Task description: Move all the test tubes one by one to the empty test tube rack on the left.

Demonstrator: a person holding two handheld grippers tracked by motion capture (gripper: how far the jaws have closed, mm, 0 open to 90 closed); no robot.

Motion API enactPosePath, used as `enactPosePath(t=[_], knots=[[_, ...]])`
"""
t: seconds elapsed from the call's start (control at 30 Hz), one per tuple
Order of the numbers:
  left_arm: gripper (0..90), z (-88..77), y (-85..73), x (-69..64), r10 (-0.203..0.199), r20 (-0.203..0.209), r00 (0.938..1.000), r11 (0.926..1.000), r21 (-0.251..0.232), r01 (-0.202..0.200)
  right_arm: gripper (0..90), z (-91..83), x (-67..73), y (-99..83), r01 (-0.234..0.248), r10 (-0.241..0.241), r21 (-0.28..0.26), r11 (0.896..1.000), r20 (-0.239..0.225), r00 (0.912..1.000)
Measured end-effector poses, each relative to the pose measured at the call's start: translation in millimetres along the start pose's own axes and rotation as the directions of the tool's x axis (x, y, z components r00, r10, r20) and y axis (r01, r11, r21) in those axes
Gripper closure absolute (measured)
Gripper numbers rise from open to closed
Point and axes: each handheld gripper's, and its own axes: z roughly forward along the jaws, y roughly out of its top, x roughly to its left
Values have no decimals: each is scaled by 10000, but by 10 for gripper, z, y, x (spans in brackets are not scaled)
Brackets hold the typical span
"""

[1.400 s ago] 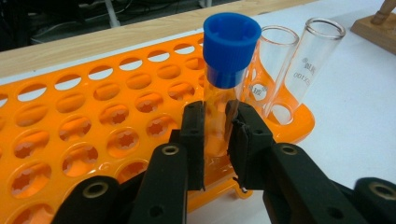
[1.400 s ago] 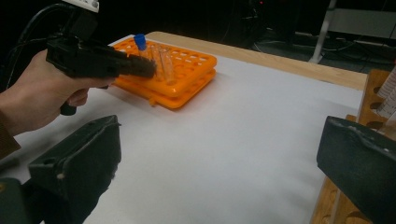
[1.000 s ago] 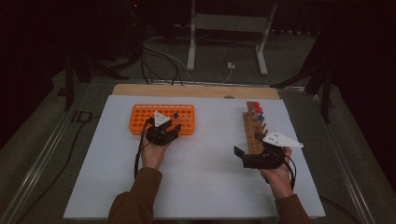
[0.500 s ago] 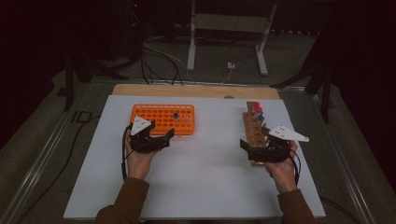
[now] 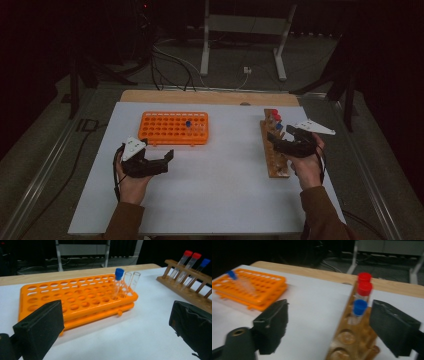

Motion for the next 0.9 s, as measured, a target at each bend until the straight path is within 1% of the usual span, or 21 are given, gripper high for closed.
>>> enactPosePath(t=[0.03,0.1,0.17,0.27,0.37,0.43,0.5,0.57,0.63,0.77,0.83,0.9], knots=[[5,-11,-14,15,-110,-16,9999,9999,-89,110,275,23,-24,-11,43,-43,-18,10000,80,10000],[5,-20,-38,49,-323,-43,9995,9994,-108,323,350,66,-68,-30,115,-112,-72,9999,324,9994],[5,-26,-54,74,-341,-117,9994,9994,-74,340,418,103,-98,-35,16,-11,-127,9999,432,9991],[5,-47,-68,90,-340,-203,9992,9994,-103,338,480,164,-120,-34,-40,48,-131,9999,614,9981],[5,-73,-70,100,-381,-311,9988,9991,-195,375,533,243,-150,-42,-267,263,31,9996,784,9966],[5,-89,-71,107,-350,-348,9988,9992,-228,342,573,297,-176,-52,-413,398,183,9990,729,9965],[5,-104,-72,117,-369,-398,9985,9989,-306,356,633,343,-186,-65,-442,411,361,9984,803,9959],[5,-118,-71,131,-409,-453,9981,9986,-358,393,721,371,-186,-78,-387,349,476,9981,784,9963],[5,-126,-73,147,-462,-498,9977,9982,-399,443,740,392,-176,-84,-203,143,640,9977,931,9956],[5,-129,-78,157,-534,-557,9970,9978,-431,510,742,427,-182,-83,-148,80,702,9974,965,9953],[5,-130,-76,158,-547,-565,9969,9976,-466,521,738,444,-183,-84,-203,136,720,9972,933,9955],[5,-132,-74,157,-544,-575,9969,9975,-489,517,735,465,-195,-92,-367,308,679,9970,848,9959]])
